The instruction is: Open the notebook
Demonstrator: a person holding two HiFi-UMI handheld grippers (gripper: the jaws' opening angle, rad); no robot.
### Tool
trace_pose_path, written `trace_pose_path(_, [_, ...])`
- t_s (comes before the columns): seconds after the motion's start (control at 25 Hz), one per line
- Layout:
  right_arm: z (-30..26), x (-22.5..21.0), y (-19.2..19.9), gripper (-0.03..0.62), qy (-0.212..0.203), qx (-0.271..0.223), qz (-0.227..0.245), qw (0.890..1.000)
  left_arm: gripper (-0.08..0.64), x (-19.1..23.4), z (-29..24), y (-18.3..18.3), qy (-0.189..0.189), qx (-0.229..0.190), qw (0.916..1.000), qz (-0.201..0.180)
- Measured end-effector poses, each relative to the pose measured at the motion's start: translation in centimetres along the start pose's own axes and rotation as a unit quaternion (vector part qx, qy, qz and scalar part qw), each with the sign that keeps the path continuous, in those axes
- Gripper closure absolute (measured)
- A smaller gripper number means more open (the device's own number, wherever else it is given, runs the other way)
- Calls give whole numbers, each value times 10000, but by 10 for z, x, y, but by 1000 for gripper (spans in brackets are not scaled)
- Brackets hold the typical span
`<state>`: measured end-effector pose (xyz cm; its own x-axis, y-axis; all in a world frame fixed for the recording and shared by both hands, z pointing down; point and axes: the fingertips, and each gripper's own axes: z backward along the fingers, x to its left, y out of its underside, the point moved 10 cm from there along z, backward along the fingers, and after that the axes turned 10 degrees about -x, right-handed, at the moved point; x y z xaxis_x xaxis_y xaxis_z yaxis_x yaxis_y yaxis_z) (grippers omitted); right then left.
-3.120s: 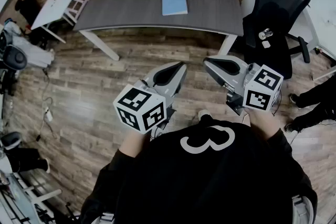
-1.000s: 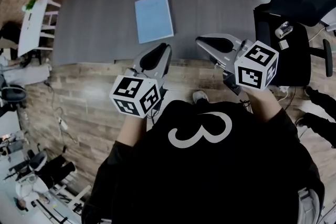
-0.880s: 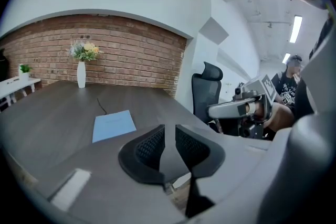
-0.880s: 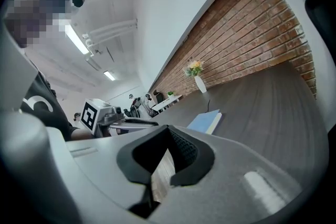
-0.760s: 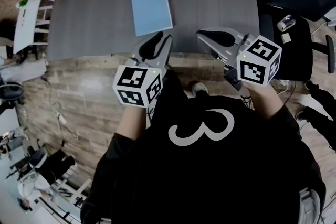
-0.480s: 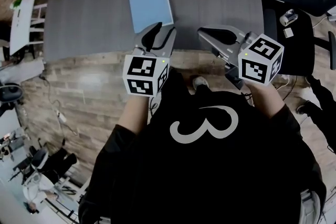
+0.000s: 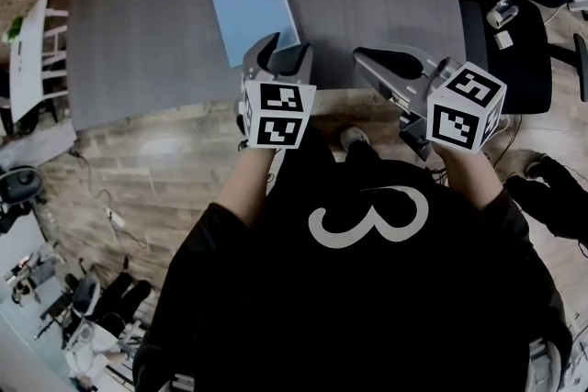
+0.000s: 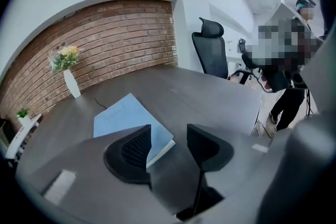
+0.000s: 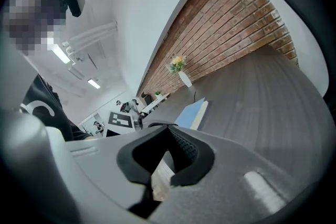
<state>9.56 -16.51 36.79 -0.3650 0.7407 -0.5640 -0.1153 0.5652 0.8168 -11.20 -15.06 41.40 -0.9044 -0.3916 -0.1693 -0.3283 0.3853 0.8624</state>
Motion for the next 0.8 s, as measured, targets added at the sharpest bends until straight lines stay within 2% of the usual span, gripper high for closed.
trace_pose_path(0.36, [14, -7, 14, 591, 372, -23, -177, 9991, 325, 3, -20, 13, -288, 277, 9982, -445])
trace_pose_path(0.64, [18, -5, 16, 591, 418, -53, -199, 9989, 329, 6, -25, 16, -432, 365, 9966, -598])
trace_pose_path(0.8, [20, -4, 17, 591, 442, 16, -194, 9988, 328, 7, -25, 18, -484, 377, 9969, -496])
